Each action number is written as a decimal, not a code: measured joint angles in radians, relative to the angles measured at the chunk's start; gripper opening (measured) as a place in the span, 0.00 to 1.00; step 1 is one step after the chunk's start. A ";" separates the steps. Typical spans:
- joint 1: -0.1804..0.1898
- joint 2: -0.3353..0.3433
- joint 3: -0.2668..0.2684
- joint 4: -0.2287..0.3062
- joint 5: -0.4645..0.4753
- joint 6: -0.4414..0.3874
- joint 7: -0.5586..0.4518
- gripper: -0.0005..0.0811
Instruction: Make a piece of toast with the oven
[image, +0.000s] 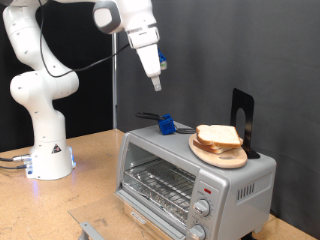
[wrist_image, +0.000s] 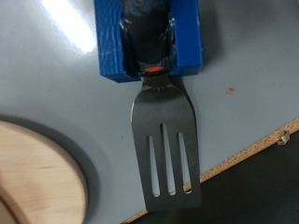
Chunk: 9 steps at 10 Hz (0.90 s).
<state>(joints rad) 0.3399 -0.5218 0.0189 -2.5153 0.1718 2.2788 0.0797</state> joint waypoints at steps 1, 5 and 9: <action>0.002 0.010 0.006 -0.017 0.000 0.024 -0.002 0.99; 0.005 0.048 0.026 -0.077 -0.002 0.122 -0.003 0.99; 0.005 0.090 0.035 -0.101 -0.008 0.210 -0.012 0.99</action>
<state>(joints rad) 0.3449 -0.4318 0.0538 -2.6162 0.1638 2.4884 0.0679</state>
